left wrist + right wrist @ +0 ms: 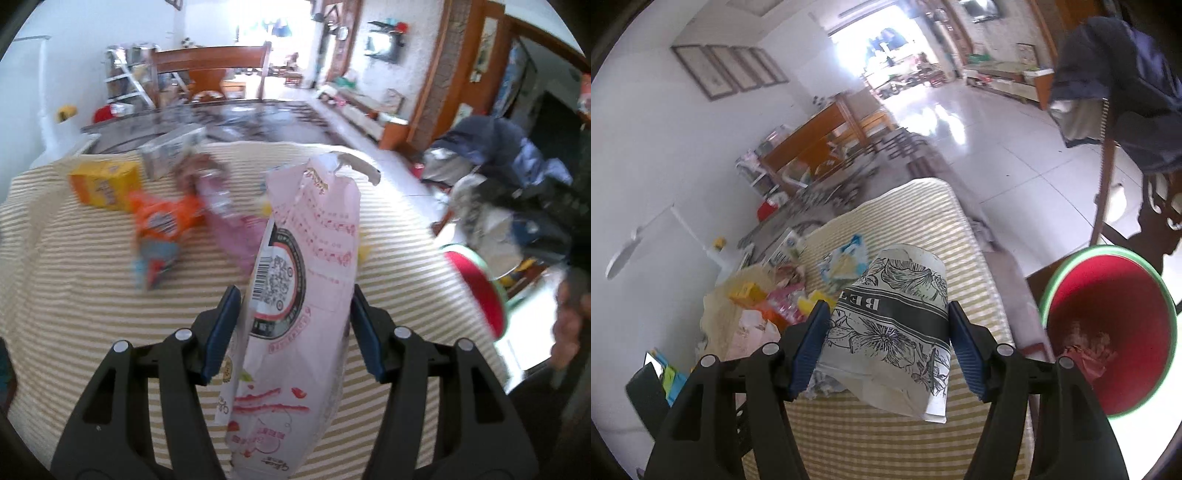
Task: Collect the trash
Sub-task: 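Carry the cup and pink bag over the red bin and open both grippers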
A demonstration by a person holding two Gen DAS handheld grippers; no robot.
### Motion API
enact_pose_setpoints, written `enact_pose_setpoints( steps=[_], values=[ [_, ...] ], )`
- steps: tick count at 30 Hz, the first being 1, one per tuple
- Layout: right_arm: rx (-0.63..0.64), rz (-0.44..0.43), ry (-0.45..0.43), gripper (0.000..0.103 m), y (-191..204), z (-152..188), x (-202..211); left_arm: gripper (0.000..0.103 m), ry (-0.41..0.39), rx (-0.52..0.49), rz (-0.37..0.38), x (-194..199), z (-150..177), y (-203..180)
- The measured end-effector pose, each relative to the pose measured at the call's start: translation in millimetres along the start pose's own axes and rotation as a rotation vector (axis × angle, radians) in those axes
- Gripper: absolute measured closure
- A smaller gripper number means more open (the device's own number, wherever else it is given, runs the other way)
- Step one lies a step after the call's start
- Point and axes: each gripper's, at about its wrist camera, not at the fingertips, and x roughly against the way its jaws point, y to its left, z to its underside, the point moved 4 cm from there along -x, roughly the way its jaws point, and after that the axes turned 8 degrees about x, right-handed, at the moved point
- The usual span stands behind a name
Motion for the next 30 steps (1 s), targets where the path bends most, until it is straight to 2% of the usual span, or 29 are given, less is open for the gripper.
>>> enact_pose_setpoints(
  steps=[6,11,15,20,24,27,30],
  values=[
    [-0.095,0.052,-0.031,0.04,-34.8,-2.7,12.7,0.046,0.0,-0.041,0.097,-4.4,-7.2,-48.4],
    [-0.134,0.12,-0.075,0.04,-55.3,-6.9,25.9,0.046,0.019,-0.061,0.146,-10.4,-7.9,-78.2],
    [-0.227,0.205,-0.154,0.04,-88.6,-11.3,49.7,0.046,0.085,-0.084,0.205,-29.2,-3.0,-108.6],
    [-0.367,0.234,-0.226,0.039,-121.3,-5.9,67.8,0.046,0.164,-0.129,0.261,-62.0,5.1,-153.7],
    [-0.36,0.283,-0.25,0.038,-127.0,-9.1,73.9,0.046,0.213,-0.159,0.298,-80.0,13.2,-186.1],
    [-0.377,0.31,-0.263,0.038,-132.5,-11.0,74.2,0.046,0.247,-0.207,0.297,-93.4,19.9,-206.4],
    [-0.398,0.369,-0.288,0.032,-140.3,-11.1,78.0,0.042,0.305,-0.193,0.322,-105.5,24.6,-215.9]
  ],
)
